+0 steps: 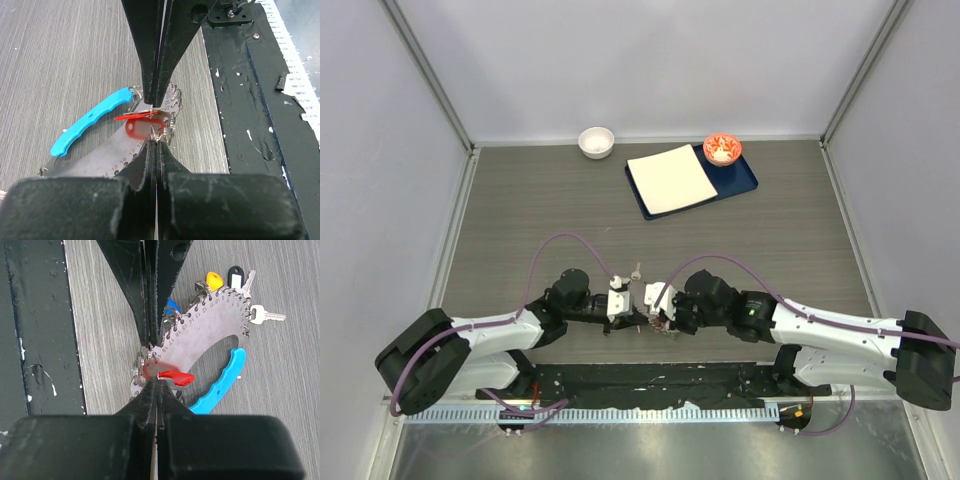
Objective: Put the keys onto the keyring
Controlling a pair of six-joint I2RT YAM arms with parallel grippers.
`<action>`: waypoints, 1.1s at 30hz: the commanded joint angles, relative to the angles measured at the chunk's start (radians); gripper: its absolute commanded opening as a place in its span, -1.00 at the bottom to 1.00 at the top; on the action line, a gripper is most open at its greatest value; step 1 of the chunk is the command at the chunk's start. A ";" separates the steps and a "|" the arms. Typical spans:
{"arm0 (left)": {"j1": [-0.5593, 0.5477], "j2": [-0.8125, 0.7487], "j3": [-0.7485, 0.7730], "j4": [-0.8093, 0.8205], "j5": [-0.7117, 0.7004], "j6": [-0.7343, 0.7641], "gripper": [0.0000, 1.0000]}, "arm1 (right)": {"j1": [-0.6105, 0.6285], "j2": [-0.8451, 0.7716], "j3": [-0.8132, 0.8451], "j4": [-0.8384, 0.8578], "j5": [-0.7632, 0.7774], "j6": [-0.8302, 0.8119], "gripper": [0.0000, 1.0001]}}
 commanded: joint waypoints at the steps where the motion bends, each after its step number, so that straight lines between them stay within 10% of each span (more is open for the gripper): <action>1: -0.003 -0.010 0.005 0.069 0.006 0.010 -1.00 | 0.004 0.006 0.038 0.061 -0.030 -0.016 -0.99; 33: -0.004 -0.010 0.005 0.075 -0.003 0.006 -1.00 | 0.003 0.006 0.052 0.041 -0.009 -0.004 -0.99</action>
